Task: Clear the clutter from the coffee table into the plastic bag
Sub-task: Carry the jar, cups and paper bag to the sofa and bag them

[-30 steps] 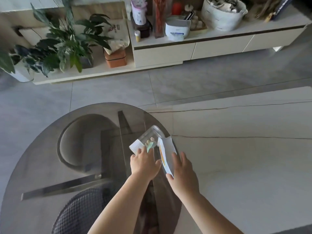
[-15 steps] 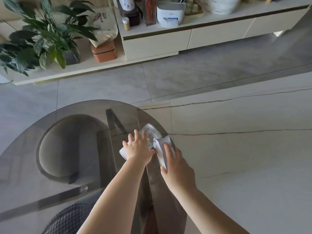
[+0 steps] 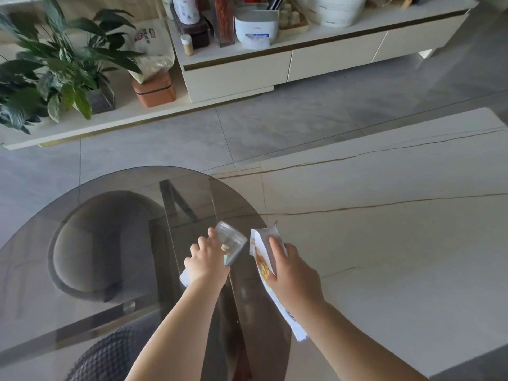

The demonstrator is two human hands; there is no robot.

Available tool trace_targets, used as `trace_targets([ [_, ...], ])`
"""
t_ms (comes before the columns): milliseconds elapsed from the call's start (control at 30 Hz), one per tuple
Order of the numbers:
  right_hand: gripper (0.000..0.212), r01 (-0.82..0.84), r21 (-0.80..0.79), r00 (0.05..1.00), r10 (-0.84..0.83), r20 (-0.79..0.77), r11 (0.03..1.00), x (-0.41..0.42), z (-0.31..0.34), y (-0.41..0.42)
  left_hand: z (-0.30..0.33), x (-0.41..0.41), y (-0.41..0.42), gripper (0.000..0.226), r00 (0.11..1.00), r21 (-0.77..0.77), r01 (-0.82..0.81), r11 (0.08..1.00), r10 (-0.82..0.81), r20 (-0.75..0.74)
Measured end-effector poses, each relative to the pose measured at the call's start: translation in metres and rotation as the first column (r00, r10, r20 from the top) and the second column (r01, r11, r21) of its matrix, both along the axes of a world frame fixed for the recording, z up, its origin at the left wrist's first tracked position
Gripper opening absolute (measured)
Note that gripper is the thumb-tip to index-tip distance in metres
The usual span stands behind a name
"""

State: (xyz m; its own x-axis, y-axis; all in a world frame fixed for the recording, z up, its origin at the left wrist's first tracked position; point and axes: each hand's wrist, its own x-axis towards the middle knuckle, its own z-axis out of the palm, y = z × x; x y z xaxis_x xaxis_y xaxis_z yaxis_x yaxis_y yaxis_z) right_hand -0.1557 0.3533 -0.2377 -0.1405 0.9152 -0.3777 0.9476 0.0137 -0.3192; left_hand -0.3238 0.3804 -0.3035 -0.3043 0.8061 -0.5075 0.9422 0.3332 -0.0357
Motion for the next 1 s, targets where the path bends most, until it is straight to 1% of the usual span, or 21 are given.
trace_targets([
  [100,0.061,0.038,-0.042,0.999,-0.038,0.018,0.998,0.018,0.025,-0.009,0.027,0.008,-0.017,0.104,0.998,0.039,0.001,0.999,-0.003,0.06],
  [267,0.059,0.132,-0.098,0.991,-0.131,0.018,0.986,0.059,0.091,-0.031,0.095,0.039,-0.039,0.111,0.971,0.139,0.098,0.985,-0.125,0.205],
  [333,0.057,0.169,-0.111,0.986,-0.168,0.015,0.979,0.08,0.118,-0.043,0.125,0.06,-0.05,0.111,0.942,0.18,0.16,0.97,-0.205,0.265],
  [467,0.059,0.268,-0.139,0.963,-0.268,0.02,0.953,0.128,0.159,-0.071,0.182,0.112,-0.078,0.099,0.86,0.236,0.289,0.928,-0.36,0.361],
  [533,0.057,0.331,-0.135,0.944,-0.33,0.026,0.934,0.156,0.175,-0.089,0.207,0.14,-0.092,0.097,0.817,0.245,0.366,0.898,-0.436,0.377],
  [600,0.05,0.401,-0.12,0.916,-0.401,0.03,0.908,0.185,0.189,-0.11,0.229,0.17,-0.106,0.098,0.768,0.261,0.436,0.861,-0.508,0.391],
  [767,0.042,0.565,-0.102,0.825,-0.565,0.027,0.819,0.258,0.213,-0.167,0.268,0.24,-0.137,0.097,0.629,0.308,0.604,0.735,-0.677,0.381],
  [867,0.044,0.644,-0.09,0.764,-0.645,0.019,0.76,0.303,0.221,-0.2,0.28,0.282,-0.152,0.098,0.558,0.312,0.679,0.664,-0.744,0.368],
  [1000,0.052,0.717,-0.077,0.696,-0.718,0.011,0.693,0.362,0.227,-0.242,0.294,0.342,-0.17,0.1,0.483,0.33,0.745,0.579,-0.811,0.332],
])
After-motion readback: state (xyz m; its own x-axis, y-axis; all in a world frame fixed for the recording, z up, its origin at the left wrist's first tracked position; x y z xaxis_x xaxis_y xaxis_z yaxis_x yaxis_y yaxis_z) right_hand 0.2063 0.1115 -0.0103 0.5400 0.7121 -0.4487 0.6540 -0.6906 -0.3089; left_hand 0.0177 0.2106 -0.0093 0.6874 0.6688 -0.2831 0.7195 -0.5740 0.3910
